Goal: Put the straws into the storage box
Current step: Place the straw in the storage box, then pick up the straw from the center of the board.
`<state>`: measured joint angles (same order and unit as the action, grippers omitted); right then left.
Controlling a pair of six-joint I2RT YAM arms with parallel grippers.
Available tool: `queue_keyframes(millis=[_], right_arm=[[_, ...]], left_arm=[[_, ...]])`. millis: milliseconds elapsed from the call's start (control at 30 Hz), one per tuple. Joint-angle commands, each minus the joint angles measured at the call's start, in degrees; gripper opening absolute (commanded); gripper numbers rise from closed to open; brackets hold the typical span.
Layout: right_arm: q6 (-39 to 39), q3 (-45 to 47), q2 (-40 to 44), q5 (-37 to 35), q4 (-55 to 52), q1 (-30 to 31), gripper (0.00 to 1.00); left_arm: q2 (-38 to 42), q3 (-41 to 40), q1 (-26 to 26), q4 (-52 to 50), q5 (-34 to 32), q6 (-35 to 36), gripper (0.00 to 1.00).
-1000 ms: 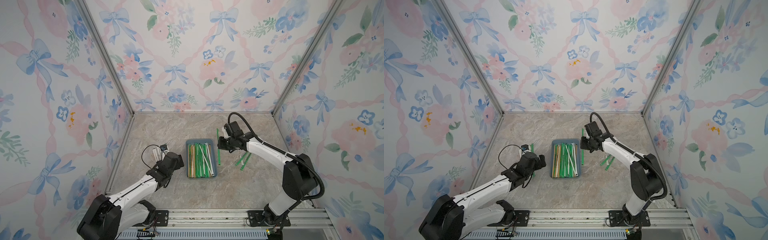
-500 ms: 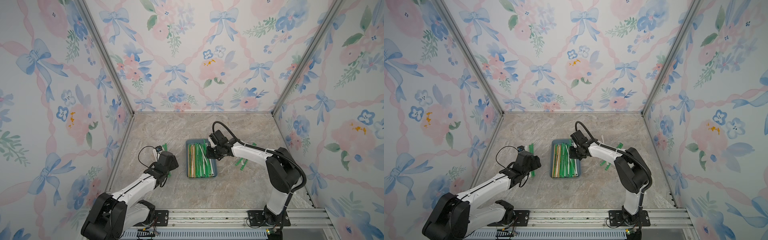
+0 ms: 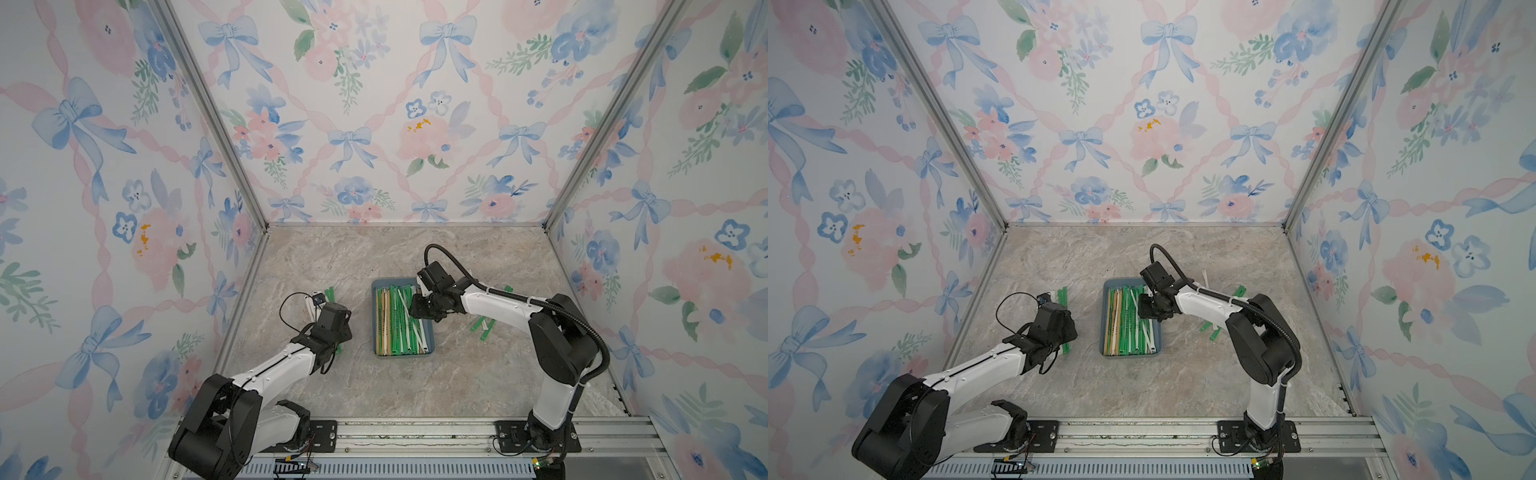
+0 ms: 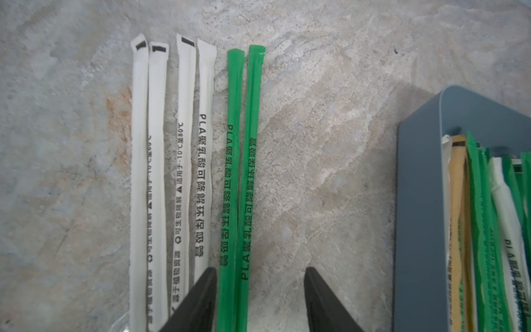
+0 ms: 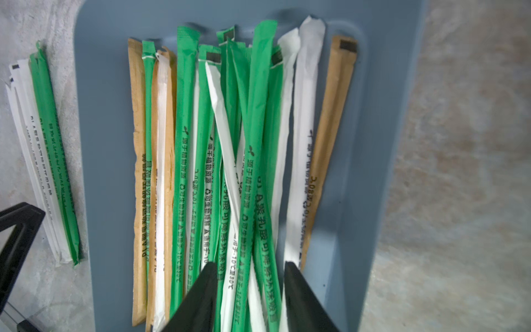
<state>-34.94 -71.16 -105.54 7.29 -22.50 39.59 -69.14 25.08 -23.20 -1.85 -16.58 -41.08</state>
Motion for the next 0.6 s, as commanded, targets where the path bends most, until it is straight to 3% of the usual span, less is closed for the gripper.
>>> queue_keyframes(millis=[0, 300, 567], right_arm=[[0.81, 0.98, 3.71, -1.74, -1.10, 0.30, 0.43], [0.99, 3.86, 5.67, -1.68, 0.00, -0.80, 0.43], [2.50, 4.79, 7.77, -2.03, 0.03, -0.84, 0.45]], left_arm=[[-1.22, 1.54, 0.56, -1.12, -0.21, 0.38, 0.42], [-4.70, 3.45, 0.62, -1.11, 0.71, 1.66, 0.31], [-6.68, 3.96, 0.67, -1.12, -0.69, 1.62, 0.35]])
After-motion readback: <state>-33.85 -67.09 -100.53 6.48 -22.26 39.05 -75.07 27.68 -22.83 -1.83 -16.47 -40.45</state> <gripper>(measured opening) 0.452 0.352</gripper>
